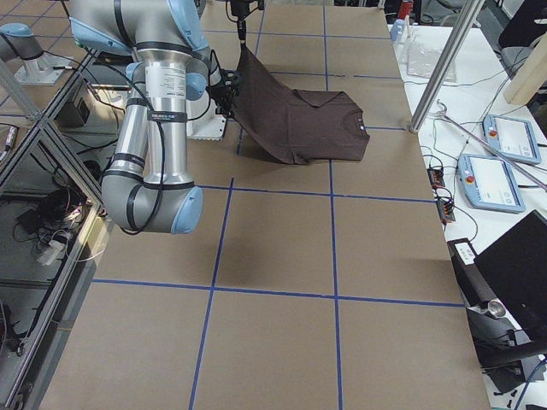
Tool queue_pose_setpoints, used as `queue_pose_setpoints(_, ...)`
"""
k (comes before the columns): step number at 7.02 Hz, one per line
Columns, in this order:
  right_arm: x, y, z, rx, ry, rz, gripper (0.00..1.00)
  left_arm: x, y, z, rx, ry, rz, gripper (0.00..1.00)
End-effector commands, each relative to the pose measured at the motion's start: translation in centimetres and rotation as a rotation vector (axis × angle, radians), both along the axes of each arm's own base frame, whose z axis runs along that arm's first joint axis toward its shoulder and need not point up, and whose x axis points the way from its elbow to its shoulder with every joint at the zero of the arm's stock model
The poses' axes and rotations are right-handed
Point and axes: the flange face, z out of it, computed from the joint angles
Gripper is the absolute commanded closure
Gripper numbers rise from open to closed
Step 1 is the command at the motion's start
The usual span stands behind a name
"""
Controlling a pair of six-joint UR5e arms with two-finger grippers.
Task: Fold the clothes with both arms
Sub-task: 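Lift the hem with both grippers and fold it toward the collar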
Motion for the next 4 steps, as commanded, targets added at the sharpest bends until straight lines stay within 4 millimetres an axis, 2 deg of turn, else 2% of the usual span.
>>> queue_pose_setpoints(1, 1.0, -6.1, -1.0, 0.021, 0.005, 0.022, 1.00, -0.9, -5.5, 0.9, 0.080, -0.067, -0.071, 1.00)
queue_pose_setpoints(3, 2.6, -15.5, -0.9, -0.027, 0.013, 0.074, 1.00, -1.8, -10.8, 1.3, 0.134, -0.122, -0.141, 1.00)
queue_pose_setpoints(4, 3.8, -19.0, -1.1, -0.025, 0.018, 0.107, 1.00, -1.6, -13.7, 1.2, 0.147, -0.152, -0.174, 1.00)
